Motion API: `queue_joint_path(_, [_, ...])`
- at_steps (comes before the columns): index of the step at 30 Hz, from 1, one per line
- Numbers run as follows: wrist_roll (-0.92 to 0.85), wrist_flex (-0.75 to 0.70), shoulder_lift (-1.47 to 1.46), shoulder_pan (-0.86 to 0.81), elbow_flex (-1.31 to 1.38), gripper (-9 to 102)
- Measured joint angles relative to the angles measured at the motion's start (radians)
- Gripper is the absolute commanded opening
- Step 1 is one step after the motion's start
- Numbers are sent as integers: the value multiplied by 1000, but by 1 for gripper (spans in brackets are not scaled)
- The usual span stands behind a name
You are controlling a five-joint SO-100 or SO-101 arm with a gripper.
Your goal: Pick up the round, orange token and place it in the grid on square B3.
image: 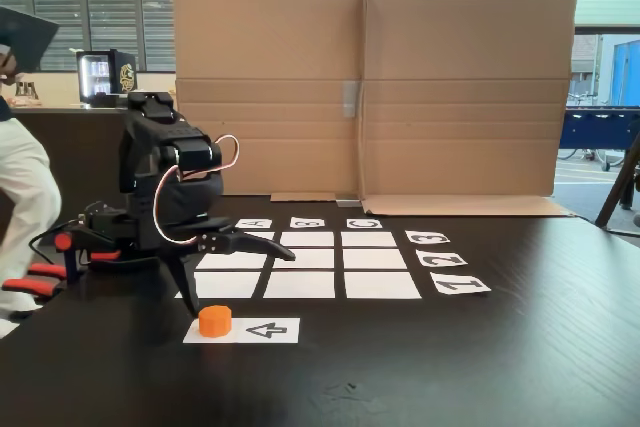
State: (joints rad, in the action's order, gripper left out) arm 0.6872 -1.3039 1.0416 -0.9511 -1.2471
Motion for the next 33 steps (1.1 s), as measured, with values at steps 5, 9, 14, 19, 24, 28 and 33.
queue_joint_path(5, [-2, 0, -26, 0, 25, 77])
queue_joint_path(9, [-2, 0, -41, 0, 38, 71])
queue_joint_path(14, [-3, 5, -44, 3, 48, 3])
queue_joint_path(19, [-15, 21, -58, 12, 49, 0])
queue_joint_path(24, [-51, 25, -61, 12, 51, 0])
queue_joint_path(28, [-74, 23, -64, 12, 51, 0])
queue_joint_path(33, [-78, 29, -64, 12, 51, 0])
